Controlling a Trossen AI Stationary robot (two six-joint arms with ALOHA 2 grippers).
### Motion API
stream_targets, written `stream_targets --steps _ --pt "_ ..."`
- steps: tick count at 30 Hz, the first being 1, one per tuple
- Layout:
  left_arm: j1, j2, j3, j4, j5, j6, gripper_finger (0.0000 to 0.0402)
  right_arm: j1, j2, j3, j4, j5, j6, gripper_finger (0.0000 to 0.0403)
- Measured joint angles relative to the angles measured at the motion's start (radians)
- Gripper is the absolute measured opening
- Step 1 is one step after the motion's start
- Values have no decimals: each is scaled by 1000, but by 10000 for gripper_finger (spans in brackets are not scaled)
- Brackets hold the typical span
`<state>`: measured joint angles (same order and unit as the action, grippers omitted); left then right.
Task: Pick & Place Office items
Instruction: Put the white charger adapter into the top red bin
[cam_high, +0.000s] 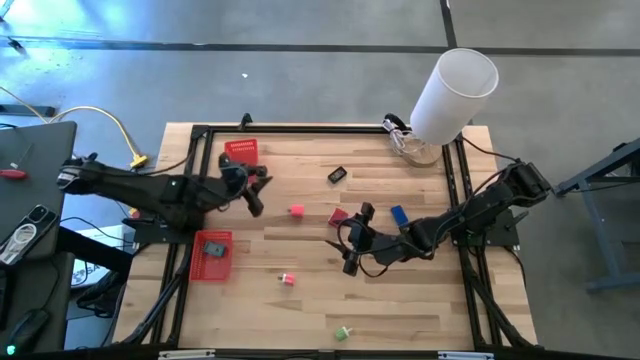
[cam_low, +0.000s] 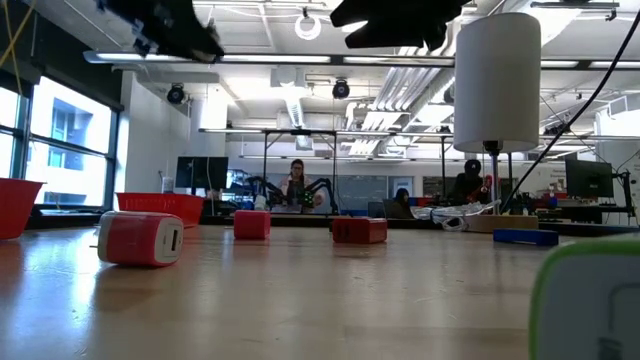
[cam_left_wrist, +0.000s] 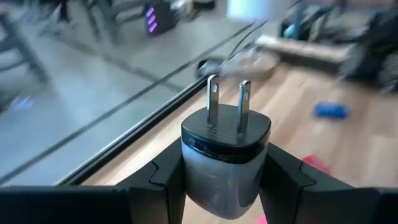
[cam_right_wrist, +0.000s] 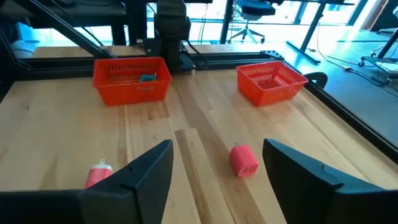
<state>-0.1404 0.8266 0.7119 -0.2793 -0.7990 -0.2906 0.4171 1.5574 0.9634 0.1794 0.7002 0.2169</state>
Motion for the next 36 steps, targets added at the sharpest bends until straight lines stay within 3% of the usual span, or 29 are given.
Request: stream_targets --steps 9,12,17,19,23,26,36 --pt "210 61 -1 -158 159 -108 141 0 0 0 -8 0 0 236" --pt "279 91 -1 -198 159 -124 141 0 0 0 -19 -2 7 236" --pt "470 119 -1 -361 190 -296 141 0 0 0 -64 -4 51 236" --pt "563 126 -1 -415 245 -327 141 0 4 0 -71 -3 59 236" --pt "712 154 -1 -427 459 -343 141 -1 13 0 -75 -5 52 236" --pt "769 190 -1 -422 537 -334 141 -12 16 0 -70 -15 52 236" --pt "846 347 31 -425 597 -272 141 -61 19 0 -70 -137 52 236"
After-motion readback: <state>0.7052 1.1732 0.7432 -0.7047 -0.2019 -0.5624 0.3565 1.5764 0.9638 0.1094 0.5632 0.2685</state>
